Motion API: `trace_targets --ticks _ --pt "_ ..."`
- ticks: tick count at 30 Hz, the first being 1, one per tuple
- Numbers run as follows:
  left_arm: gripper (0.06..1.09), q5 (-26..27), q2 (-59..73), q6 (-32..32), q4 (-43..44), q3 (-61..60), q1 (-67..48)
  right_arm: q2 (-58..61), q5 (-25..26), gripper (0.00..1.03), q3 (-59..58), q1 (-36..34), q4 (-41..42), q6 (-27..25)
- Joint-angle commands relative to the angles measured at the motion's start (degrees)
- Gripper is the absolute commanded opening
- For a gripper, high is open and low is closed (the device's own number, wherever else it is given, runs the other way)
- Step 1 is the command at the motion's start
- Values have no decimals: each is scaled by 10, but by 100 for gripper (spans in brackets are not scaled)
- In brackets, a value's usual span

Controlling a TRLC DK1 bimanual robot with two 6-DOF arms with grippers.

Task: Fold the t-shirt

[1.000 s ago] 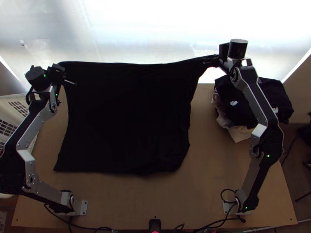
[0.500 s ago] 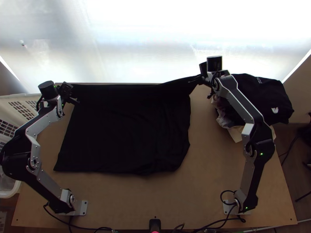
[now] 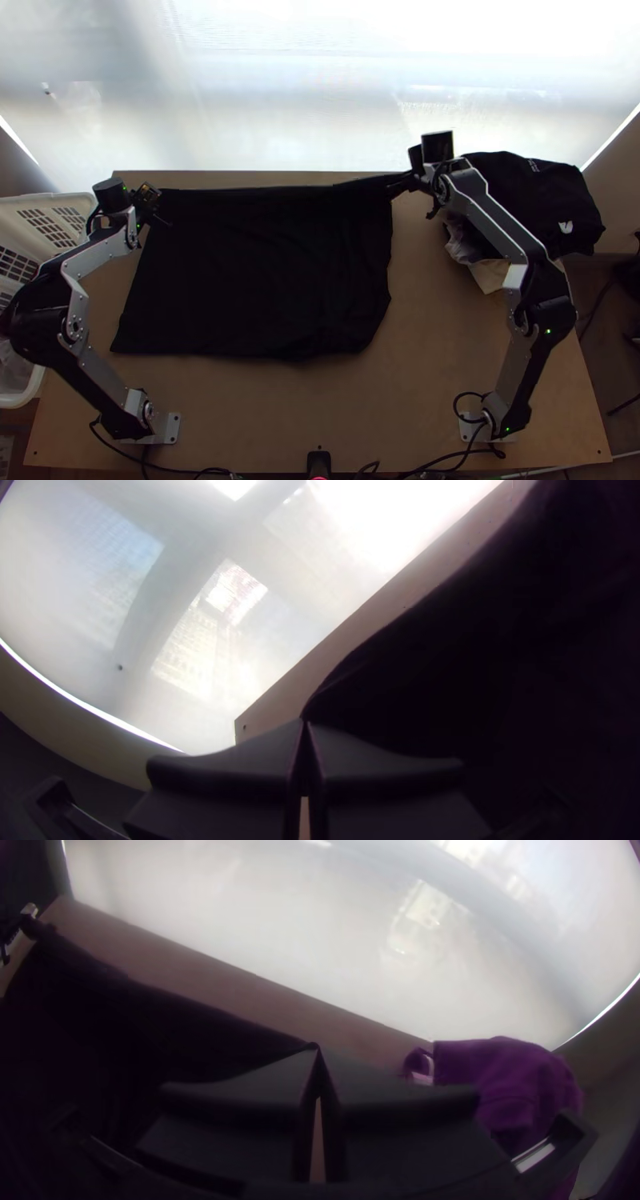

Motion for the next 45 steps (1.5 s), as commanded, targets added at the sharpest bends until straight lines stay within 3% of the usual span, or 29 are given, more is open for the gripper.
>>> trace_targets --ticks 1,16,27,35,36,39,45 --pt "10 19 -63 19 1 -79 -8 -75 -3 3 -109 48 -6 -1" --pt "10 50 -202 53 4 -221 -1 -170 -4 3 -247 99 -5 13" --pt "10 73 -162 75 5 -182 56 -189 -4 3 -281 67 -3 10" --pt "10 75 -137 101 6 -183 54 -188 -4 3 -323 92 -1 0" --pt "10 75 -132 102 8 -183 53 -187 -4 4 -328 98 3 -3" --pt "10 75 -122 101 12 -183 50 -181 -4 33 -329 111 3 -5" --pt "11 78 -118 100 9 -194 40 -161 -6 43 -327 123 0 -10"
